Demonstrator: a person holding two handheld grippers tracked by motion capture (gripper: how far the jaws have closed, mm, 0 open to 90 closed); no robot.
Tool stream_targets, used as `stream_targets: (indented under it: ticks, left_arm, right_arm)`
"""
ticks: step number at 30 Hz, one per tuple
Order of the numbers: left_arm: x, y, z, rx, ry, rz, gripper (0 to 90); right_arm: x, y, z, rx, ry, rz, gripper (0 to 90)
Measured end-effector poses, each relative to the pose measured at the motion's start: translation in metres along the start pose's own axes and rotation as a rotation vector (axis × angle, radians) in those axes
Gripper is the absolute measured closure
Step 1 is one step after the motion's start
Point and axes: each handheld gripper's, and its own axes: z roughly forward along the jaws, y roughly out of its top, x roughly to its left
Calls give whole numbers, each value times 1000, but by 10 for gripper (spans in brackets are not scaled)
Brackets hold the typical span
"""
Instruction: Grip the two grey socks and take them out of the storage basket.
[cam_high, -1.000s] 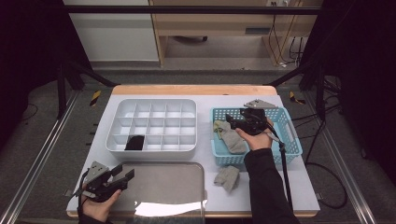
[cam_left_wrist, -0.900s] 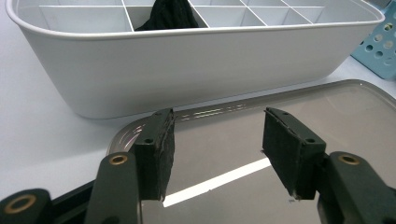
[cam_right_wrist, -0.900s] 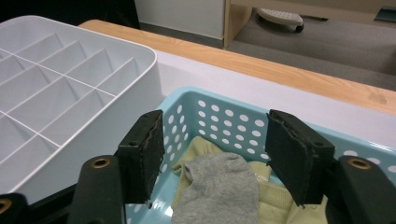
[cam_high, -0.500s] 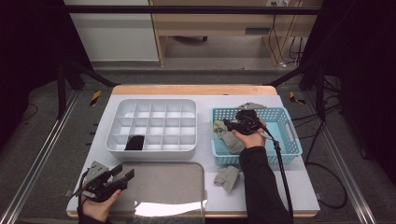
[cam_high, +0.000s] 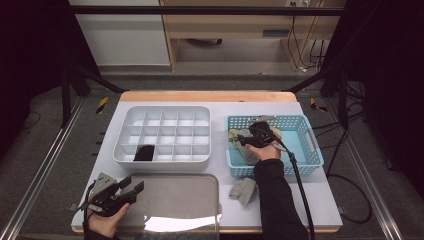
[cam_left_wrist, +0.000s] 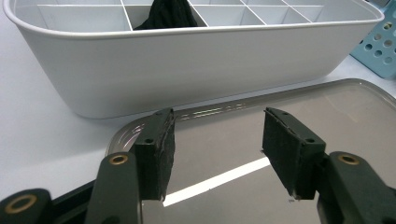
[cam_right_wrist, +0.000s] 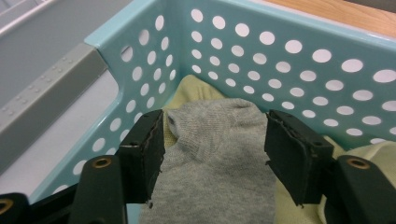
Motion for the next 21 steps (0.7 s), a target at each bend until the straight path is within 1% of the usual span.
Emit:
stream_targets:
  ticks: [3,5,8,9,12,14,16,18,21]
  left_arm:
    - [0,0,1,4,2,1,427]
    - [0,0,1,7,3,4,427]
    - [0,0,1,6,2,5,427]
    - [0,0,1,6,2,4,427]
    - [0,0,1,7,2,2,427]
    - [0,0,1,7,2,4,427]
    - [0,0,1,7,2,5,427]
    - [0,0,1,8,3,5,427]
    - [0,0,1,8,2,5,427]
  right_arm:
    - [-1,-1,3,9,-10,1,327]
    - [-2,-2,5,20,-14,12,297]
    - [-3,-2,7,31,-22,18,291]
    - [-3,-3,7,36,-18,22,288]
    - [-2,-4,10,61,-18,18,284]
    - [-2,-4,12,75,-19,23,292]
    - [-2,-5,12,92,-24,26,328]
    - [-1,-6,13,117,-34,15,382]
    - [-1,-6,13,139,-36,11,467]
